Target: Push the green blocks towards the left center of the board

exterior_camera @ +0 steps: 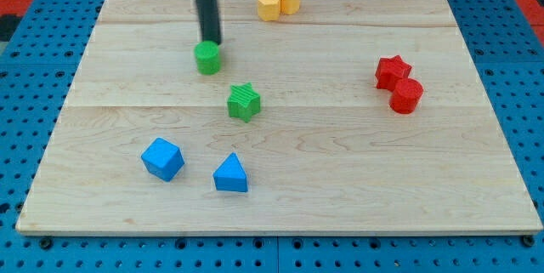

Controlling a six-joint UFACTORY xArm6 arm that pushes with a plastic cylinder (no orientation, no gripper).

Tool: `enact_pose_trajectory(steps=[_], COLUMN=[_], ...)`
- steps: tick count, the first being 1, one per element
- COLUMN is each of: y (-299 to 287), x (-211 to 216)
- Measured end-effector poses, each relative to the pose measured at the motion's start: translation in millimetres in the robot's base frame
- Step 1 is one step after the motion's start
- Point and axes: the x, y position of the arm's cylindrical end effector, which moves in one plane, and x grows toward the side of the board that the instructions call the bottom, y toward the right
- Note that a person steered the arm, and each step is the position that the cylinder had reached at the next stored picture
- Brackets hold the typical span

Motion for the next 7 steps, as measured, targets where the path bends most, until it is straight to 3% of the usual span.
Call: enact_pose_trajectory(steps=[1,2,3,4,5,6,7], y=[55,72,42,-33,-22,87,143], x=[-14,4,36,31,30,15,48])
